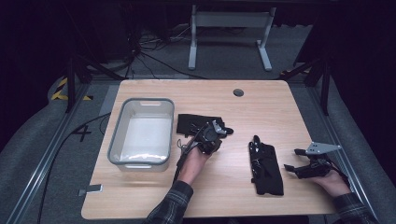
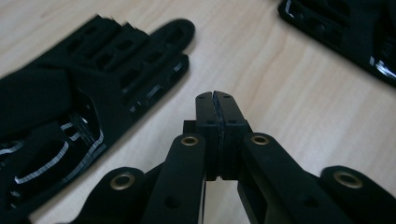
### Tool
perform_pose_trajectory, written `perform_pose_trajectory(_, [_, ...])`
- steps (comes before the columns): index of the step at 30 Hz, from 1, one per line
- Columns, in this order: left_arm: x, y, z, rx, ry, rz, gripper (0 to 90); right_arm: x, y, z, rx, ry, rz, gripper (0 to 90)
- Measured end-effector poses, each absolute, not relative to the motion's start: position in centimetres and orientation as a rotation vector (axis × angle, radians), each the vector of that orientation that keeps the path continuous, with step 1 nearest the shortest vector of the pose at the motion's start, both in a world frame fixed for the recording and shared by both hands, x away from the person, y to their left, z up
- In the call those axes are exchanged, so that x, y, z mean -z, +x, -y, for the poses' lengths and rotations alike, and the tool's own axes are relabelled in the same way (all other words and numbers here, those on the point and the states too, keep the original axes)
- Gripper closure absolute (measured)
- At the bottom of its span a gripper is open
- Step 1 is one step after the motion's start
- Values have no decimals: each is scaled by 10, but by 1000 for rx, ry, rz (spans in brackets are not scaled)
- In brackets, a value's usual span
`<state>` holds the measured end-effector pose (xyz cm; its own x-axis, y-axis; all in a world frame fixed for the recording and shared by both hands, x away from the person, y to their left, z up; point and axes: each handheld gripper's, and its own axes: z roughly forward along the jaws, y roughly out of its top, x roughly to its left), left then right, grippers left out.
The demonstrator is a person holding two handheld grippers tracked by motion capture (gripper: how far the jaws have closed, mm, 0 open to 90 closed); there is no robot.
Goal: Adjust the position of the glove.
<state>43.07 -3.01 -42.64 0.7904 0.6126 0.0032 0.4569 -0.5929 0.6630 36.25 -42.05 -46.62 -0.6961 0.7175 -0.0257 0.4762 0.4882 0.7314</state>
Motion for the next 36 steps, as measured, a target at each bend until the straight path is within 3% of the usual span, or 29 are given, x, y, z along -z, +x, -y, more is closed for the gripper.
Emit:
perform_pose_trajectory(16, [445,476,43,-350,2375,-829,898,466,363,420,-1032,1002,-2412,140])
perform_pose_trajectory(36, [449,480,92,-261,2353,-757,899,466,363,420,-1032,1001,-2414,140])
